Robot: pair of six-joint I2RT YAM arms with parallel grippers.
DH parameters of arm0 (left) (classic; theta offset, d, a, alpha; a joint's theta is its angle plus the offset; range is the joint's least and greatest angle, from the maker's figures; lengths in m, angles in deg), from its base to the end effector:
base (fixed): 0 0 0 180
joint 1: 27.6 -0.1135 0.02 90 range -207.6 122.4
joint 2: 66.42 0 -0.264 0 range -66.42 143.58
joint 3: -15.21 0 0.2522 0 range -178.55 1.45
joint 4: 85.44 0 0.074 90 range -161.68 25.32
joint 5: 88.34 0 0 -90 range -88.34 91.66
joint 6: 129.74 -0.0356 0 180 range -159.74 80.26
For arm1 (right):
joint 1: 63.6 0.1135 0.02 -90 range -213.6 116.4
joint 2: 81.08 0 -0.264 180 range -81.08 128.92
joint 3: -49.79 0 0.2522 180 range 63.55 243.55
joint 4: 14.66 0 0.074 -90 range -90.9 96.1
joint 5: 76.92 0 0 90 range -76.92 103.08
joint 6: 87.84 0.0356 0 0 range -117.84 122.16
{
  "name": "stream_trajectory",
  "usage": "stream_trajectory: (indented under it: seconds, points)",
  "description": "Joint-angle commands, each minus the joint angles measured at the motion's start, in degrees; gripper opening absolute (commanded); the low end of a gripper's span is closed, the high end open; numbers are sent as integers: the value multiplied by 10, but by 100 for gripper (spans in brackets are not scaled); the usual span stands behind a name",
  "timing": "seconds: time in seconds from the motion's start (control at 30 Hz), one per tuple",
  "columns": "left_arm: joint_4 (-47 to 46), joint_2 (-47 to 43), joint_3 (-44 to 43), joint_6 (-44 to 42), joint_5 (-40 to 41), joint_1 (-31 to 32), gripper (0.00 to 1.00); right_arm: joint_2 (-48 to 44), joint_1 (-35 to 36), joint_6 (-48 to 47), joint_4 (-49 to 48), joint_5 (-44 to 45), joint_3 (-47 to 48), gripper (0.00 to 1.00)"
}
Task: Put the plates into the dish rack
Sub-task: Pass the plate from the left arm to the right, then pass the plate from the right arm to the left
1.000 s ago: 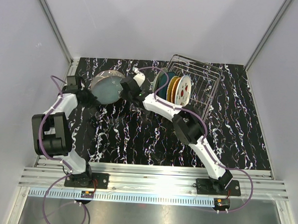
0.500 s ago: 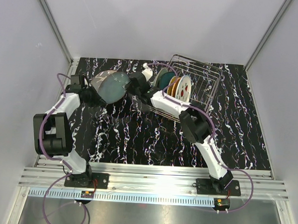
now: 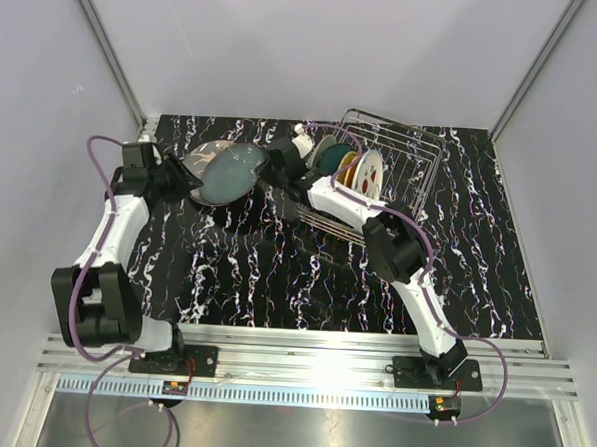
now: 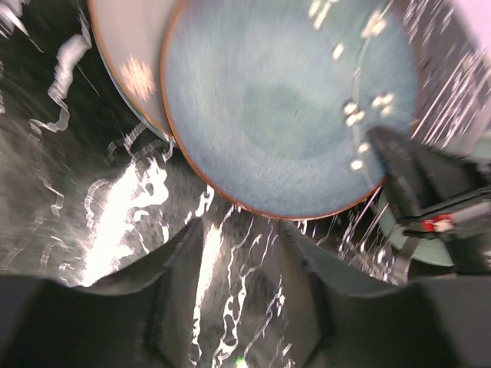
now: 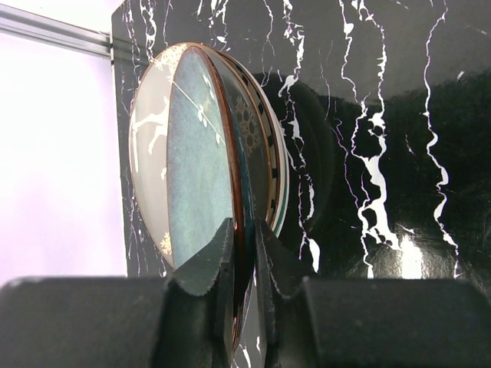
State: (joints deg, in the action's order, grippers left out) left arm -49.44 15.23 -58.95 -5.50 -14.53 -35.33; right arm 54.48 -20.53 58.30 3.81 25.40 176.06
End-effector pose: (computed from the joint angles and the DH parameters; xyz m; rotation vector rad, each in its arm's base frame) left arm 0.3087 0.0319 0.2674 -0.7090 2.2506 -0.5581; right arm 0.4096 0.3725 0.2070 0.3839 2.1203 0.8382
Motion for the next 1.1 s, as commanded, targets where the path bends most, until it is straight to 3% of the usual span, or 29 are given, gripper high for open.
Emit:
stream_trajectory:
  seconds: [0.0,0.3,0.47,0.53,0.77,0.87,0.97,1.07]
  points:
    - [-35,-52,-4,-7,58,-12,51,-78,-8,27,-82,-22,78,0]
    - [-27,-94,-4,-17,107,-22,56,-115,-19,29,-73,-44,118,0]
    - [-27,-111,-8,-19,100,-26,58,-203,-35,3,-86,-65,47,0]
    - [-30,-120,-7,-14,85,-26,63,-263,-43,-13,-87,-74,-2,0]
    - [-97,-158,13,25,-88,-26,68,-496,-117,-55,-80,-137,-205,0]
    - [-161,-166,40,49,-153,-26,68,-614,-146,-32,-62,-137,-327,0]
    - [-297,-165,71,121,-271,-19,70,-730,-185,-30,-44,-152,-440,0]
    - [-336,-152,65,143,-321,21,71,-836,-207,-68,-1,-177,-518,0]
